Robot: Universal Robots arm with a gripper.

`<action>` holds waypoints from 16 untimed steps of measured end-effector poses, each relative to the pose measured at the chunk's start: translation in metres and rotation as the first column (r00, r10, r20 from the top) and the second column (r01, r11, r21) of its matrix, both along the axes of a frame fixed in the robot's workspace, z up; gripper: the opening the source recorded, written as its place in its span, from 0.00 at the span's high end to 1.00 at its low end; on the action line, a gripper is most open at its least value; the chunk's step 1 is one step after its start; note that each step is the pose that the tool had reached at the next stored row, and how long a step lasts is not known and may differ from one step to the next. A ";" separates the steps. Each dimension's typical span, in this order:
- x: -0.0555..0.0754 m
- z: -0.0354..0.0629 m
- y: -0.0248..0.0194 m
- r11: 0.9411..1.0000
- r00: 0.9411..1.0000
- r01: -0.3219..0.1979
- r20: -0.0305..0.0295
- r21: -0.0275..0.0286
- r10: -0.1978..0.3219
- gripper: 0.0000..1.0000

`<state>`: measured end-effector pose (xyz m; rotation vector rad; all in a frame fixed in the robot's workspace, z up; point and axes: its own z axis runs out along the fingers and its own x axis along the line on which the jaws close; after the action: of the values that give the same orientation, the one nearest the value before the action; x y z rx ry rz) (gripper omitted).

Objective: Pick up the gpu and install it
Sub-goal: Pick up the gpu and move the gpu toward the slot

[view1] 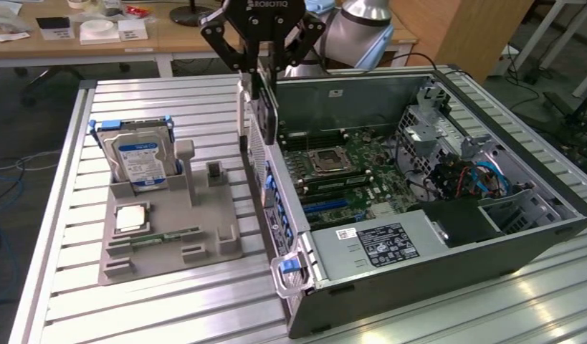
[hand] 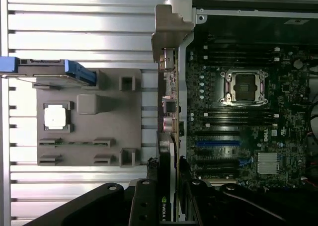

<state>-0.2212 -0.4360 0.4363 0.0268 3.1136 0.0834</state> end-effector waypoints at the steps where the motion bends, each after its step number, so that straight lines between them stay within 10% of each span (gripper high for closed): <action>1: 0.003 -0.0001 0.0000 1.000 1.000 0.000 0.000 0.000 0.000 0.73; 16: 0.051 0.0000 0.0000 1.000 1.000 0.000 0.000 0.000 0.000 0.73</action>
<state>-0.1706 -0.4360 0.4364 0.0268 3.1137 0.0834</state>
